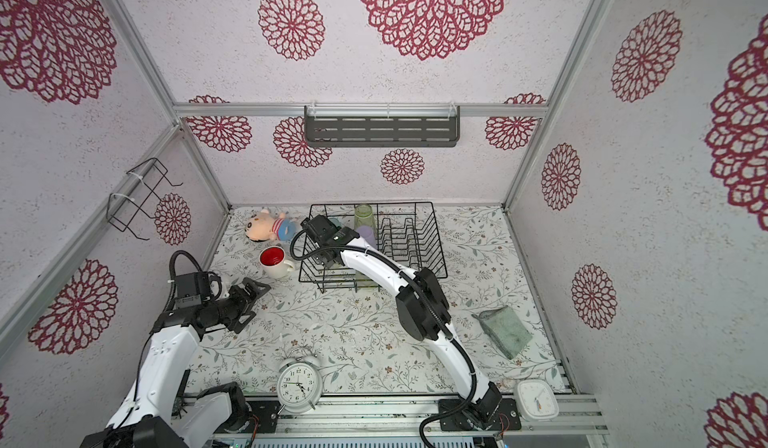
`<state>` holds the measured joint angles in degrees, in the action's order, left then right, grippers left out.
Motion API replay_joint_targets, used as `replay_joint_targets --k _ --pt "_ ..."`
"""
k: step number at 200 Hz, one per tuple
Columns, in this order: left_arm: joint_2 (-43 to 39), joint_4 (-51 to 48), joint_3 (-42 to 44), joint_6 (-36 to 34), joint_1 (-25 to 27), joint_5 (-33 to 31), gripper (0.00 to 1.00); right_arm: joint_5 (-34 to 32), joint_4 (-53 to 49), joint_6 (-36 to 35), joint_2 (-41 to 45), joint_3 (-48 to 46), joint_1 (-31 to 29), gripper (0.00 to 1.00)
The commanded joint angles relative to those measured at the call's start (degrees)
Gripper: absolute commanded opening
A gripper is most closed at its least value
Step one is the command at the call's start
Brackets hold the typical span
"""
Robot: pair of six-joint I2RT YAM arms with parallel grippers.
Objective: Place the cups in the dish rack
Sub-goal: 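Lower the green glass cup into the rack beside the frosted cup with the right gripper, then open the right gripper and lift away while the left reaches for the red-lined white mug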
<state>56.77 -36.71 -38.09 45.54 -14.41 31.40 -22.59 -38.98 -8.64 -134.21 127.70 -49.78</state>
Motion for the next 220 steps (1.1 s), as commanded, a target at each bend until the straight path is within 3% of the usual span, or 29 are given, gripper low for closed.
replay_joint_targets --k 1,78,117,166,220 --pt "0.16 0.99 0.36 -0.53 -0.35 -0.32 0.99 -4.76 1.89 -1.99 -0.76 2.09 0.57 0.78" --pt "0.84 1.4 -0.05 0.14 -0.39 -0.1 0.99 -8.35 7.0 -2.77 -2.56 2.6 1.28 0.78" --pt "2.54 1.65 -1.56 1.29 -0.35 -1.3 0.99 -2.85 5.82 -0.47 0.07 2.36 1.3 0.79" --pt "7.01 2.3 -4.89 2.38 -0.36 -7.13 0.98 6.12 9.38 4.32 12.37 -8.22 1.38 0.8" --pt "13.99 4.06 -10.48 3.4 0.22 -11.17 0.95 8.07 17.81 5.83 29.04 -25.44 1.78 0.8"
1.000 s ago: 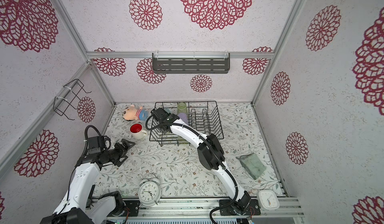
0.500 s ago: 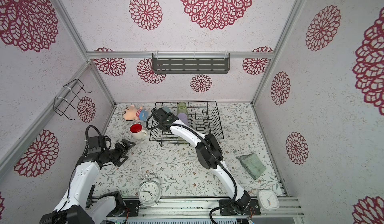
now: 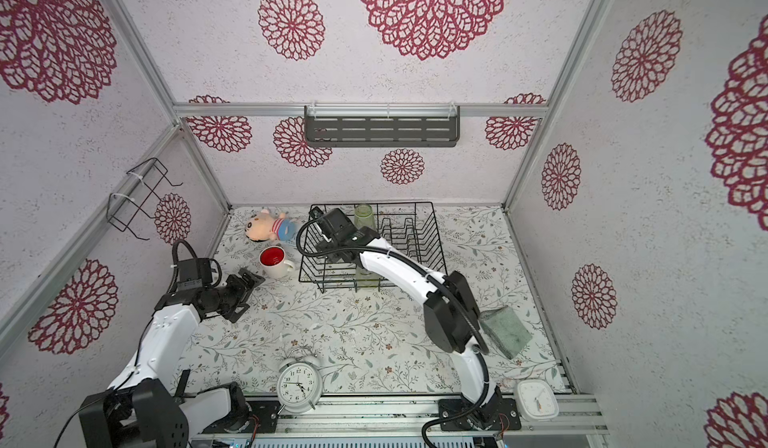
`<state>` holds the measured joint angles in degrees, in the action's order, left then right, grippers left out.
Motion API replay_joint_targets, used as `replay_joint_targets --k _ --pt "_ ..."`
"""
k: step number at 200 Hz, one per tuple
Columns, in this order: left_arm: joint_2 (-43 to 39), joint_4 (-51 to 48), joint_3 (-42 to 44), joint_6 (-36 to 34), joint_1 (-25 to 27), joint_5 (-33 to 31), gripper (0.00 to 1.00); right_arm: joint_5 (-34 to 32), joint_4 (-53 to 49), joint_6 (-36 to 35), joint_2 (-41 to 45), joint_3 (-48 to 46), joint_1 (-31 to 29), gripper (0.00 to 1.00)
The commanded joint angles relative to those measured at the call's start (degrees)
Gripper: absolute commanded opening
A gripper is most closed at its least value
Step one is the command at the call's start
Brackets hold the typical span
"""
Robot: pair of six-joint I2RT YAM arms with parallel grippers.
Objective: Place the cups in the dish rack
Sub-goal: 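Open the right gripper and lift away while the left reaches for the red-lined white mug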
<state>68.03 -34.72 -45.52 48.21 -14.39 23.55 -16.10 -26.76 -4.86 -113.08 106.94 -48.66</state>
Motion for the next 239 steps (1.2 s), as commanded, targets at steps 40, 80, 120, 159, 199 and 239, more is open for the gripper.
replay_joint_targets --k 40,80,120,159,199,239 --pt "9.62 2.99 -8.15 1.64 2.14 -9.67 0.89 -0.01 14.07 1.47 19.91 -18.57 1.12 0.81" --pt "18.73 3.2 -15.23 1.83 5.81 -16.43 0.86 -0.47 19.38 1.52 27.64 -27.46 2.3 0.8" --pt "29.61 1.07 -24.1 0.78 7.64 -20.26 0.82 -0.7 17.46 1.61 30.38 -30.5 2.8 0.8" --pt "36.59 1.76 -27.47 -0.19 8.27 -22.5 0.68 -0.82 17.38 1.52 32.54 -33.18 2.83 0.8" --pt "38.25 4.04 -26.17 -1.0 9.11 -23.86 0.42 -1.06 18.07 1.82 32.57 -33.46 2.92 0.8" --pt "36.15 4.53 -23.35 -2.08 9.63 -26.36 0.22 -1.71 23.7 3.24 34.39 -35.78 2.87 0.79"
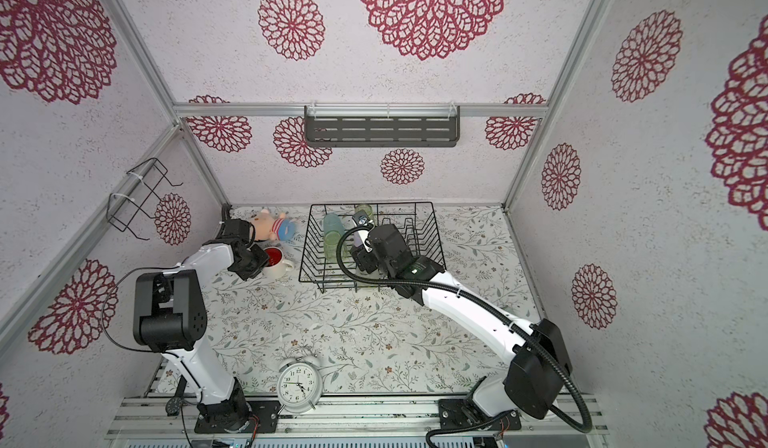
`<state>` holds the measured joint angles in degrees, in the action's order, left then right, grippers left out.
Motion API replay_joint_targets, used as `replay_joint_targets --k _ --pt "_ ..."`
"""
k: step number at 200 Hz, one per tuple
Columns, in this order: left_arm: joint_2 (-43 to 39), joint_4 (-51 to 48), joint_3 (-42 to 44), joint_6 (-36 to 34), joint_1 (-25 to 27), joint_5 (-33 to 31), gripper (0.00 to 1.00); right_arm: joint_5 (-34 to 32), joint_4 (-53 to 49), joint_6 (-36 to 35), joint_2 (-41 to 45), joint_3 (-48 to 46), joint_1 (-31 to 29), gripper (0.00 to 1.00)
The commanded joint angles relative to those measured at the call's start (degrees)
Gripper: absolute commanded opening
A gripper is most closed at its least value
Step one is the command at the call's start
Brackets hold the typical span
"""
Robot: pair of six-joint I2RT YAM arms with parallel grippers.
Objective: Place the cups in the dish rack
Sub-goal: 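Open the right gripper and lift away while the left reaches for the red-lined white mug, then grasp the white mug by its rim with the left gripper and lift it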
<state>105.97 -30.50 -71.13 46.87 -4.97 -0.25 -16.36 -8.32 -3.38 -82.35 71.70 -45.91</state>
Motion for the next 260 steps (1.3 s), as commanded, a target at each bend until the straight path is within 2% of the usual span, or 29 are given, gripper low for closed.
replay_joint_targets --k 1,23,37,59,126,149,167,190,214,234,260 --pt "-1.81 0.33 2.33 -0.78 0.17 -2.51 0.21 -1.47 5.33 1.77 3.71 -0.62 0.12 0.79" --pt "-2.09 0.36 3.06 -1.17 0.14 -1.64 0.13 -1.66 6.62 2.26 4.2 -1.04 0.13 0.79" --pt "-2.26 0.44 3.66 -1.16 0.18 -0.98 0.04 -1.6 6.9 2.62 4.29 -1.07 0.12 0.79" --pt "-3.15 1.4 5.54 -1.07 0.16 0.17 0.0 -1.83 7.51 3.37 4.86 -1.69 0.19 0.79" --pt "-13.93 2.45 11.7 -1.65 0.1 8.17 0.0 -2.29 9.17 7.14 7.02 -3.59 0.2 0.78" --pt "-19.69 2.8 13.64 -1.81 -0.12 11.23 0.0 -5.34 15.43 11.68 10.25 -8.11 0.2 0.77" --pt "-26.73 5.02 16.51 -1.09 -0.2 12.17 0.0 -4.56 20.87 15.49 12.76 -11.71 0.47 0.74" --pt "-35.4 7.71 18.68 -0.47 -0.56 13.38 0.0 0.32 21.73 19.24 13.22 -12.44 1.04 0.73" --pt "-42.13 11.75 20.36 1.17 -0.74 15.39 0.0 9.75 19.75 22.53 11.79 -10.68 1.22 0.69" --pt "-45.09 17.27 21.16 1.53 -0.74 21.2 0.0 18.99 18.47 25.7 9.66 -8.83 1.17 0.66" --pt "-45.69 23.6 20.98 2.44 -0.53 30.5 0.0 30.04 21.17 32.02 7.58 -8.34 1.2 0.66"
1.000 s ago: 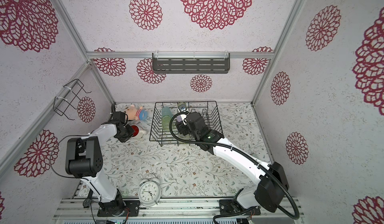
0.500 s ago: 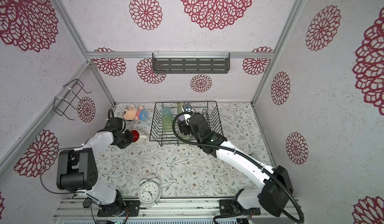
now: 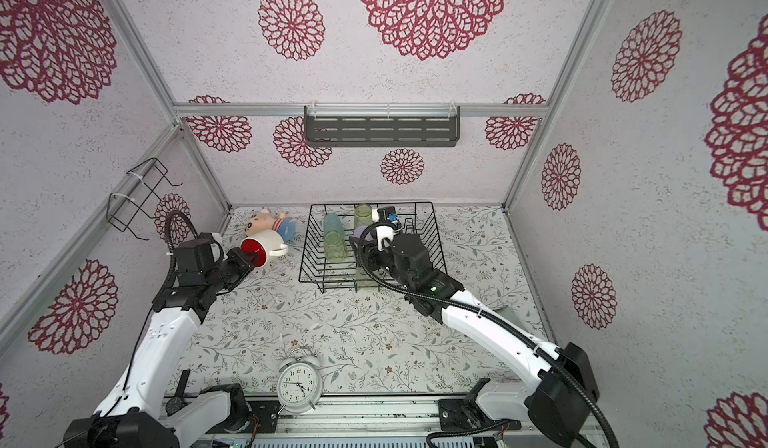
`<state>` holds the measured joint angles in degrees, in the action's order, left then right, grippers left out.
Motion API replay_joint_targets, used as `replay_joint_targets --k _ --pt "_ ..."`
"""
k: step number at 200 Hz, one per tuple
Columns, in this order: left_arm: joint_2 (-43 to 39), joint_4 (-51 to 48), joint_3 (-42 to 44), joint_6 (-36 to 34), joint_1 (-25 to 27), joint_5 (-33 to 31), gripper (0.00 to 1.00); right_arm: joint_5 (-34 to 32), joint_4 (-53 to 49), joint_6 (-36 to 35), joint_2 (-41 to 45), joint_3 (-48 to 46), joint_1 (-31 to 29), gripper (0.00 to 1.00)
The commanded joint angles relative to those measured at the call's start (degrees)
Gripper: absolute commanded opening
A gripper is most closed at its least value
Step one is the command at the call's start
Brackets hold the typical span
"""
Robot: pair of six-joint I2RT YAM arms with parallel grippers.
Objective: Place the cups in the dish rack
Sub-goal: 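Grasp the white mug by its rim with the left gripper and lift it, then hold the mug out toward the rack while the right gripper grasps its base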
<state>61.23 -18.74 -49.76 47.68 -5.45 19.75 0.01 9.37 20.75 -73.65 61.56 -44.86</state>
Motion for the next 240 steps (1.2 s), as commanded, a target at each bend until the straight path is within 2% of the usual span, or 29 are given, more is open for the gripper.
replay_joint_targets --k 1,18,25,28,53,82,115,138,157,185,240 --pt "-0.9 11.95 -0.46 1.63 -0.02 10.76 0.0 14.08 3.61 8.2 -1.18 1.85 0.18 0.66" --pt "-0.42 13.17 -1.17 1.58 0.68 13.61 0.0 19.06 4.41 13.7 -2.75 2.88 0.15 0.71" --pt "-0.2 13.86 -1.22 1.45 1.02 14.59 0.0 20.75 4.43 16.53 -3.35 3.33 0.17 0.96" --pt "-0.16 14.21 -1.22 1.45 1.12 15.11 0.0 21.46 4.51 17.79 -3.56 3.57 0.22 0.98" --pt "0.72 19.72 -0.05 3.32 1.8 19.71 0.0 27.04 10.0 28.9 -5.11 3.39 0.21 0.99" --pt "1.56 24.79 0.36 3.75 3.96 23.23 0.0 32.69 24.48 45.16 -8.79 0.76 0.22 0.99" --pt "2.39 26.3 -0.15 3.85 6.14 24.64 0.0 41.96 40.54 62.56 -18.5 3.14 0.78 0.99" --pt "2.66 26.49 -0.09 3.79 7.02 24.81 0.0 40.7 55.39 74.26 -23.54 2.34 -0.11 0.99" --pt "2.5 26.36 0.19 3.43 7.21 25.04 0.0 40.85 59.23 78.14 -26.3 3.21 -0.83 0.92" --pt "2.5 25.59 0.11 2.23 7.22 25.78 0.0 42.04 60.48 80.45 -28.28 4.43 -1.44 0.72" --pt "3.97 23.62 -0.76 -1.7 7.37 27.78 0.0 44.6 53.22 78.86 -28.5 5.63 -1.54 0.39"
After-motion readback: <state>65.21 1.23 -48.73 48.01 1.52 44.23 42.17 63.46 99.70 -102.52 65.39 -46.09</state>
